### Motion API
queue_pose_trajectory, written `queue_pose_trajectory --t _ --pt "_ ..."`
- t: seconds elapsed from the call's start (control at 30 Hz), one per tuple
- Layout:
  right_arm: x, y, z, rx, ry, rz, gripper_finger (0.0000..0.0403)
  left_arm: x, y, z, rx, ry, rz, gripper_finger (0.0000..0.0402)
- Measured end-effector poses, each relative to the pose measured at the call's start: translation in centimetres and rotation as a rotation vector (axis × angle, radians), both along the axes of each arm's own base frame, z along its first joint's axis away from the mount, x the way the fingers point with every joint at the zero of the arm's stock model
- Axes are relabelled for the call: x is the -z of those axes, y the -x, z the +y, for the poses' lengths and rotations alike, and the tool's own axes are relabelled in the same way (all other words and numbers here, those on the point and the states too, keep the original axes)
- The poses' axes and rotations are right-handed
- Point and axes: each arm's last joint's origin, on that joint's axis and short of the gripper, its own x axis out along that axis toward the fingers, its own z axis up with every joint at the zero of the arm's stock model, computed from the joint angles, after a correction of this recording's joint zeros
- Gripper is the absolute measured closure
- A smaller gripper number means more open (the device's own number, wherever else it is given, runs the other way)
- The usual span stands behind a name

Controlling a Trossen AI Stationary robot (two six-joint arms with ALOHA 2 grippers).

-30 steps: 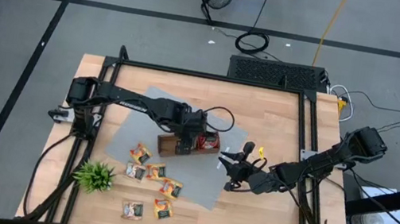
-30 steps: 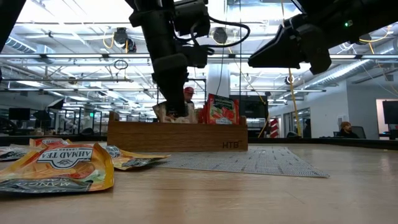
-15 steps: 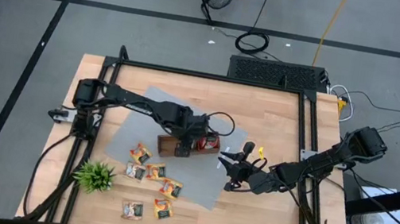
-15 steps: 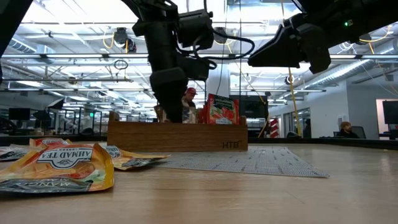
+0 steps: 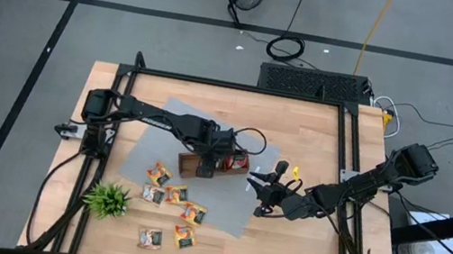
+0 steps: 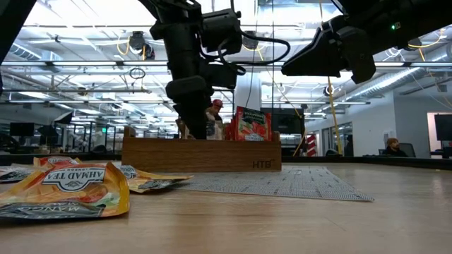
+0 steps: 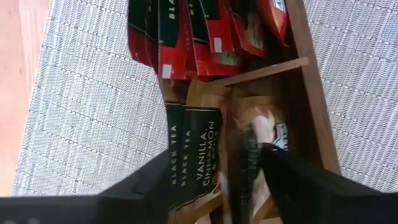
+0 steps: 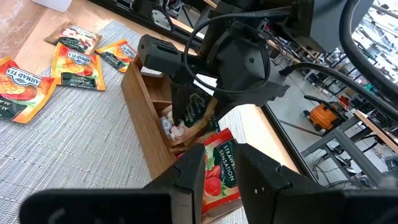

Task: Pick & Place Tea
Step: Put the brown tea bag into the wooden organizer

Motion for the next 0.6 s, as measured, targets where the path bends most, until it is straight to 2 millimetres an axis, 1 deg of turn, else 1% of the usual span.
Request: queue_pose_trajectory --t 0.33,0.4,0.6 --pt "0.00 0.00 0.00 0.000 0.000 0.000 0.0330 -0.09 -0.04 -0.13 0.045 0.025 -0.005 0.0377" --pt "0.00 0.00 0.00 0.000 0.000 0.000 0.0330 -0.09 -0.04 -0.13 0.043 0.026 -0.005 0.0386" --pt "0.00 0.00 0.00 0.000 0.000 0.000 0.0330 -0.06 0.09 -0.68 0.028 -0.036 0.018 0.0388"
